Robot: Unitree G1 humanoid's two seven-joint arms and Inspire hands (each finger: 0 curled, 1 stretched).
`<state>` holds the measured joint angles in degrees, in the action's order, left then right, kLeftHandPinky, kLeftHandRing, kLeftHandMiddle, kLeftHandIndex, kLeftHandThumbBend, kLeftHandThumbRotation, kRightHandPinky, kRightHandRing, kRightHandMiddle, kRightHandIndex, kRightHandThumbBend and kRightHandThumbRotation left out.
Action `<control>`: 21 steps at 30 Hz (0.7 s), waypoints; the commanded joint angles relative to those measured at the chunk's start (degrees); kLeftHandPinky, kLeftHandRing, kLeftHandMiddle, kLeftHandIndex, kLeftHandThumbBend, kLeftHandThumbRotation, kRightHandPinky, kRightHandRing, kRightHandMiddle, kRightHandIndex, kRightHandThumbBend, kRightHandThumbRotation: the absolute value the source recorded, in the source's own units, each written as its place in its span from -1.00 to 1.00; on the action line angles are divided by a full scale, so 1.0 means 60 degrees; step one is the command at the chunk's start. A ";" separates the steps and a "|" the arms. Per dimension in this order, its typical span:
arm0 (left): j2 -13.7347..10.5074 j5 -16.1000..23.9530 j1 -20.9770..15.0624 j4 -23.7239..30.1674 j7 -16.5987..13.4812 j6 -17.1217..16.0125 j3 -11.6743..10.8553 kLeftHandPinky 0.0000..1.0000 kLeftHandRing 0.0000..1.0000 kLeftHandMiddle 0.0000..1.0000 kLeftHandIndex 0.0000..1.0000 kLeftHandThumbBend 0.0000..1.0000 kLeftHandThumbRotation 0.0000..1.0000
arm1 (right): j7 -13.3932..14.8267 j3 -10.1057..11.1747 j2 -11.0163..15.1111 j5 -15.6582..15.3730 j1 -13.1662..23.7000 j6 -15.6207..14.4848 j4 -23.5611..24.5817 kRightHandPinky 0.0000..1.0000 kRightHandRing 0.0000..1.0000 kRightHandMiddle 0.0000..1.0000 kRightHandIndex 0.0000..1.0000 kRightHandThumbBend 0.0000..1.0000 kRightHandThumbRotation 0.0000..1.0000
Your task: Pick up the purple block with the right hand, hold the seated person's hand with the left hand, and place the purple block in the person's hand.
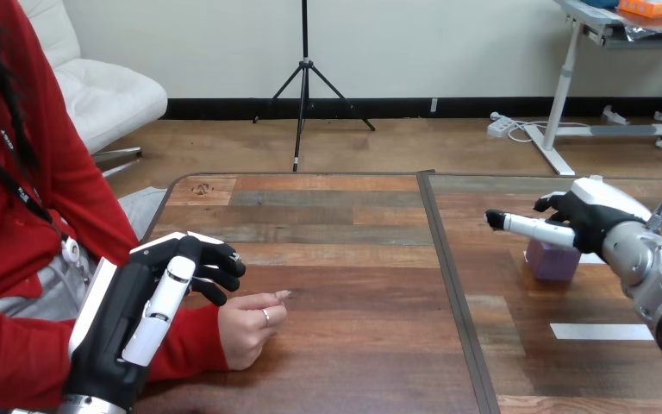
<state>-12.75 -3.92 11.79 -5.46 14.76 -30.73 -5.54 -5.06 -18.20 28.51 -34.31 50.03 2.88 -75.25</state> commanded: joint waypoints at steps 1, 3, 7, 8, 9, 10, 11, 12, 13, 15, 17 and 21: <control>-0.0123 -0.0014 -0.0545 0.0129 -0.0028 -0.0216 -0.0102 -0.09 0.06 0.11 0.03 -0.14 0.92 | -0.0219 -0.0144 -0.0022 0.0018 0.0322 -0.0189 -0.0036 0.39 0.63 0.67 0.73 0.79 1.00; -0.0132 0.0014 -0.0547 0.0135 -0.0043 -0.0197 -0.0107 -0.09 0.06 0.11 0.03 -0.13 0.92 | -0.0214 -0.0139 -0.0021 0.0032 0.0303 -0.0205 -0.0035 0.40 0.63 0.67 0.71 0.79 1.00; -0.0138 0.0032 -0.0566 0.0095 -0.0040 -0.0244 -0.0112 -0.09 0.06 0.11 0.03 -0.12 0.92 | -0.0168 -0.0170 -0.0009 0.0004 0.0270 -0.0200 -0.0031 0.35 0.58 0.62 0.60 0.80 1.00; -0.0136 0.0026 -0.0569 0.0086 -0.0036 -0.0257 -0.0112 -0.09 0.06 0.11 0.03 -0.12 0.92 | -0.0156 -0.0179 -0.0007 -0.0005 0.0266 -0.0200 -0.0029 0.32 0.56 0.60 0.57 0.80 1.00; -0.0138 0.0006 -0.0574 0.0082 -0.0019 -0.0248 -0.0107 -0.09 0.06 0.11 0.03 -0.12 0.93 | -0.0142 -0.0189 -0.0004 -0.0014 0.0263 -0.0209 -0.0026 0.29 0.54 0.58 0.55 0.80 1.00; -0.0140 -0.0006 -0.0577 0.0082 -0.0008 -0.0236 -0.0104 -0.09 0.06 0.11 0.03 -0.12 0.93 | -0.0137 -0.0195 -0.0003 -0.0017 0.0263 -0.0215 -0.0024 0.27 0.52 0.56 0.51 0.80 1.00; -0.0141 -0.0015 -0.0579 0.0081 0.0000 -0.0228 -0.0102 -0.09 0.06 0.11 0.03 -0.12 0.93 | -0.0133 -0.0200 -0.0002 -0.0017 0.0262 -0.0220 -0.0023 0.23 0.49 0.53 0.46 0.79 1.00; -0.0134 -0.0038 -0.0579 0.0084 0.0010 -0.0223 -0.0099 -0.09 0.06 0.10 0.03 -0.12 0.93 | -0.0120 -0.0213 0.0006 -0.0025 0.0263 -0.0214 -0.0016 0.21 0.48 0.52 0.44 0.79 1.00; -0.0128 -0.0051 -0.0584 0.0080 0.0014 -0.0220 -0.0098 -0.09 0.06 0.10 0.03 -0.12 0.93 | -0.0110 -0.0224 0.0011 -0.0028 0.0266 -0.0208 -0.0012 0.20 0.46 0.49 0.40 0.79 1.00; -0.0127 -0.0009 -0.0583 0.0109 -0.0012 -0.0195 -0.0093 -0.09 0.06 0.10 0.03 -0.12 0.92 | -0.0075 -0.0238 0.0031 -0.0024 0.0264 -0.0169 0.0002 0.15 0.43 0.45 0.34 0.79 1.00; -0.0134 0.0060 -0.0580 0.0143 -0.0049 -0.0165 -0.0090 -0.09 0.06 0.10 0.03 -0.13 0.93 | -0.0042 -0.0246 0.0048 -0.0012 0.0260 -0.0127 0.0013 0.07 0.36 0.39 0.26 0.78 1.00; -0.0130 -0.0003 -0.0607 0.0086 -0.0003 -0.0196 -0.0086 -0.09 0.05 0.10 0.03 -0.15 0.93 | -0.0020 -0.0329 0.0066 -0.0043 0.0317 -0.0164 0.0047 0.05 0.39 0.42 0.36 0.77 1.00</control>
<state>-12.76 -3.89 11.61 -5.46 14.79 -30.81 -5.62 -4.63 -19.30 28.87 -34.31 50.28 2.13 -74.83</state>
